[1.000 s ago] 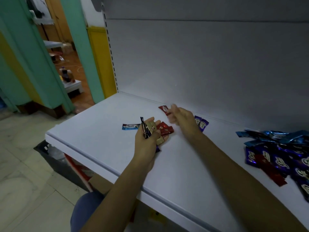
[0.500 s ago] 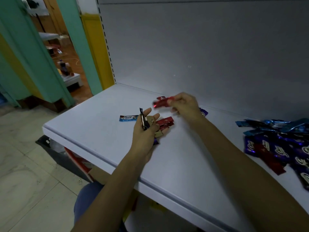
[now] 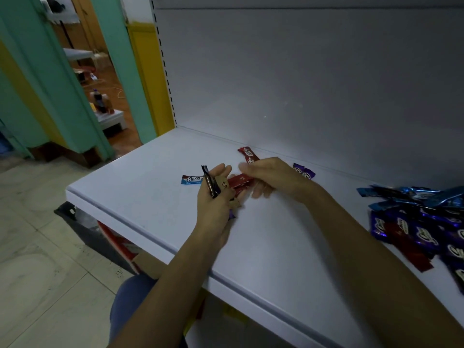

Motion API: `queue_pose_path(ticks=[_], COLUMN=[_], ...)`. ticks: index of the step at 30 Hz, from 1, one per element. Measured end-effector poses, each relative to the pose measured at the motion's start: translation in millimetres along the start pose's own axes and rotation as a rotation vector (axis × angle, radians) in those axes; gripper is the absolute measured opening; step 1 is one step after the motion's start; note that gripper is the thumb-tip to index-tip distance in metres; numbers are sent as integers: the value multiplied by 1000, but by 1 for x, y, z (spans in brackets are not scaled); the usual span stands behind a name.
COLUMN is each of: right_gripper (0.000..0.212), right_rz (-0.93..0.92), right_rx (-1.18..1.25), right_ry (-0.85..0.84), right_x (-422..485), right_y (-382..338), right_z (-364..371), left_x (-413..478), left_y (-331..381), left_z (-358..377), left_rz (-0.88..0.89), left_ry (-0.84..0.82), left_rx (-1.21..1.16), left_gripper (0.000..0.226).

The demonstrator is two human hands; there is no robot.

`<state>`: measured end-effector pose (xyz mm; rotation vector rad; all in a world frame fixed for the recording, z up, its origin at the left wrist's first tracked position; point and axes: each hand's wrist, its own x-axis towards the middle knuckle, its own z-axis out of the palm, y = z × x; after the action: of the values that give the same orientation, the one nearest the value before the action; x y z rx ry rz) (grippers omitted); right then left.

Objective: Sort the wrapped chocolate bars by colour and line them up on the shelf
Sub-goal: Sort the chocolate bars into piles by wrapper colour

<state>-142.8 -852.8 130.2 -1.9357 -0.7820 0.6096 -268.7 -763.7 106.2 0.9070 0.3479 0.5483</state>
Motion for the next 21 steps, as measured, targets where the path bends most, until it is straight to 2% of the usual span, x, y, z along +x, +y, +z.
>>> queue_pose_path(ticks=[1,3,6,9,11,15,17,19,21], right_gripper=[34,18,7,8,7,11,13,10,8], right_rz=[1,-12,-26,-60,-63,-110,-110,-107,-100], right_rx=[-23,-20,149,325,331,367,241,63,23], right_ry=[-87,-76,180,425,394,140,58,54,67], right_x=[-2,-1,5,9,8,0,-2,-2,0], right_y=[-5,-8,-5,-4,-6,-12,-14,-16,-17], right_z=[-1,-1,2,1,2,-1,-2,-1,-1], left_x=[0,0,1,2,1,-1,-2,-3,-3], left_y=[0,-2,-2,-1,0,3,4,4,4], left_z=[0,0,-1,-3,-3,-2,-1,0,1], left_rz=[14,21,-14,-73,-84,-65,-52,-35,-54], left_ry=[3,17,46,59,56,58,52,43,56], left_rx=[12,17,-44,-77,-76,-67,-27,23,23], left_gripper=[43,44,47,49,48,39,31,22,21])
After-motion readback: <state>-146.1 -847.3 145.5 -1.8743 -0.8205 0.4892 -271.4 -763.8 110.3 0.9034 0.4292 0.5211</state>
